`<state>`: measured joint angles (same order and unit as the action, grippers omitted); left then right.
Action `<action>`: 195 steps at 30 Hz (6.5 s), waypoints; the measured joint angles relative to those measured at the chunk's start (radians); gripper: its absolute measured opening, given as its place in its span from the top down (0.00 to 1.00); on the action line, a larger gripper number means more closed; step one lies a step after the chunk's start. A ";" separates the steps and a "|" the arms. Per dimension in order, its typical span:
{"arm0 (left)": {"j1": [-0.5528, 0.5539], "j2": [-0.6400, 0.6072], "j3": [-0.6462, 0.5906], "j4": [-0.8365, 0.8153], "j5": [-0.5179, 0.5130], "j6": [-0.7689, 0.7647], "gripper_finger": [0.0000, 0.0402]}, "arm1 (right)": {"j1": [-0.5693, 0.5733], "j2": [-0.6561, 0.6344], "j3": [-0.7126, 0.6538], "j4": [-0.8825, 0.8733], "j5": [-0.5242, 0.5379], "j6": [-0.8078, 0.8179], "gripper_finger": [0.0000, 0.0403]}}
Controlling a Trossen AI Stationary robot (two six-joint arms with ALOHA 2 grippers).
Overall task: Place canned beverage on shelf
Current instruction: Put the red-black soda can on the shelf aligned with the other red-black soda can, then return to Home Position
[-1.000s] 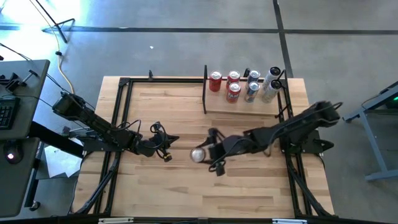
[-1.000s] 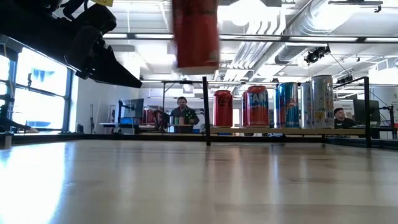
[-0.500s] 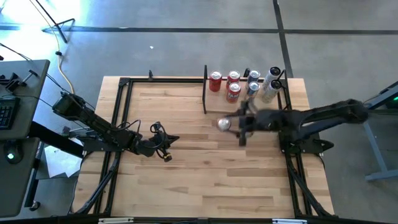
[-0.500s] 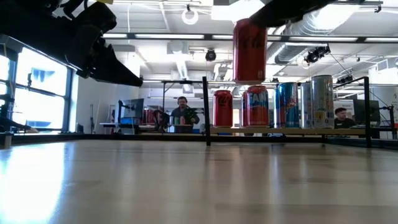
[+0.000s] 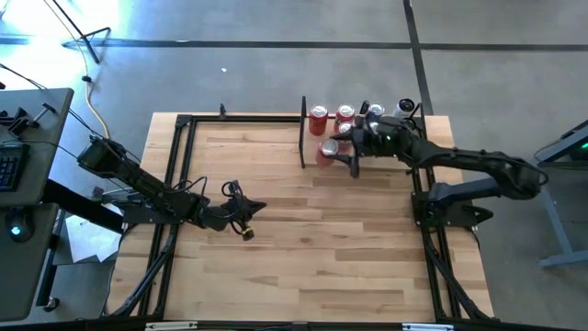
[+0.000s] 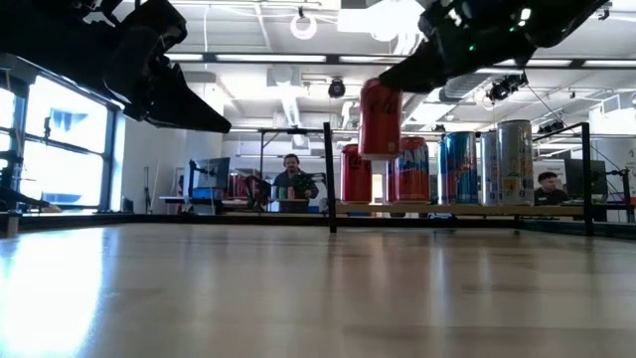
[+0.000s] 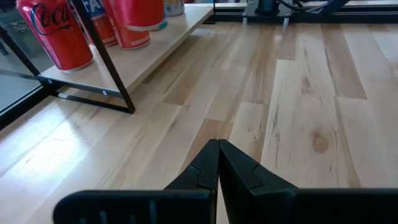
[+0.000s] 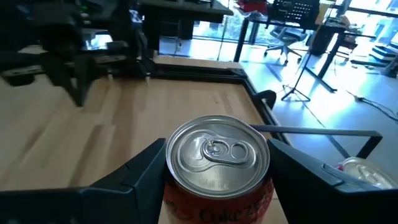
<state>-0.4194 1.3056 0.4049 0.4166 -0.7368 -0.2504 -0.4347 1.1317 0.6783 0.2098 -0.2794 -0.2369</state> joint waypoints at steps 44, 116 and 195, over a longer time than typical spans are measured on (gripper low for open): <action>0.000 0.000 0.000 -0.001 0.001 0.000 1.00 | -0.144 0.309 0.081 0.145 -0.009 -0.036 0.31; 0.276 0.000 0.000 0.245 0.469 0.290 1.00 | 0.291 -0.176 -0.470 0.388 0.275 -0.025 1.00; 0.450 -1.303 -0.393 -0.364 0.589 0.365 1.00 | 0.326 -1.132 -0.667 -0.145 0.542 0.038 1.00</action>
<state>0.0307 0.0029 0.0123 0.0530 -0.1474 0.1142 -0.1085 0.0002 0.0113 0.0648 0.2623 -0.1990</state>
